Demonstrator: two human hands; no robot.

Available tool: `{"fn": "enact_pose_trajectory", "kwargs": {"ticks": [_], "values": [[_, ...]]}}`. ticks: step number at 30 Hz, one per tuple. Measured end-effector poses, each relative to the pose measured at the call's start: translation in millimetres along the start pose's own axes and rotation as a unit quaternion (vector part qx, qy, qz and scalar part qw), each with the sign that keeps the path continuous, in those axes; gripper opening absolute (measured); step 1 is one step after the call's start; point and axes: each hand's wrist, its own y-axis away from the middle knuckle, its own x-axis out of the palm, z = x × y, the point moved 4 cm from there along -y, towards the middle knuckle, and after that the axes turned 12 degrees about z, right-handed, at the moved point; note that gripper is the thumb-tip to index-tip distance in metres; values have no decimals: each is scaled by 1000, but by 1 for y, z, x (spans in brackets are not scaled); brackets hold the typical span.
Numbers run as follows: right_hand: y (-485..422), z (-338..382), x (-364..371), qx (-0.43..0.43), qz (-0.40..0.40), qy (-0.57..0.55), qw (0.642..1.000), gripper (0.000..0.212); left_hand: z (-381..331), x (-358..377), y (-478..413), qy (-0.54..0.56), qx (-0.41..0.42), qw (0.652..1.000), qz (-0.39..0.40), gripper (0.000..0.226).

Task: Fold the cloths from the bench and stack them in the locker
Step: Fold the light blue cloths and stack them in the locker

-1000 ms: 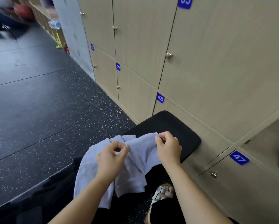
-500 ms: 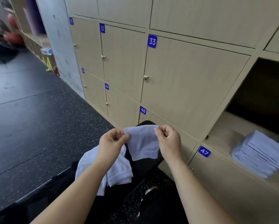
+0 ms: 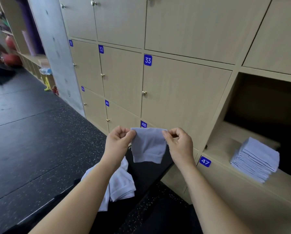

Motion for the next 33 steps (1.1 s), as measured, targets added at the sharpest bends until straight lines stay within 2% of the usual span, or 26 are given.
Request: {"fn": "enact_pose_trajectory", "kwargs": {"ticks": [4, 7, 10, 12, 14, 16, 18, 21, 24, 27, 30, 33], "values": [[2, -3, -12, 7, 19, -58, 998, 20, -9, 9, -4, 32, -16, 999, 30, 17], [-2, 1, -19, 0, 63, -89, 994, 32, -13, 15, -8, 6, -16, 998, 62, 16], [-7, 10, -13, 17, 187, -42, 981, 35, -16, 27, -10, -25, -14, 994, 108, 15], [-5, 14, -4, 45, 282, -35, 958, 27, -16, 36, -9, -33, -15, 989, 145, 12], [-2, 13, 0, 46, 317, -27, 947, 16, -15, 41, -10, -37, -14, 985, 169, 8], [-1, 10, -2, 50, 297, -36, 953, 23, -12, 44, -10, -32, -12, 983, 182, 6], [0, 8, -4, 54, 274, -71, 958, 25, -7, 43, -10, -15, -28, 982, 187, 19], [3, 6, -9, 53, 246, -131, 959, 11, 7, 36, -6, -11, -90, 974, 206, 39], [3, 1, -16, 56, 208, -182, 959, 11, 23, 34, 1, -18, -127, 967, 219, 52], [4, -6, -22, 64, 162, -202, 964, 13, 32, 40, 3, 3, -136, 973, 185, 47], [5, -16, -28, 78, 121, -218, 965, 17, 34, 45, 2, 36, -118, 982, 145, 53], [8, -20, -33, 78, 95, -218, 968, 17, 34, 52, 0, -4, -52, 988, 149, 28]]}}
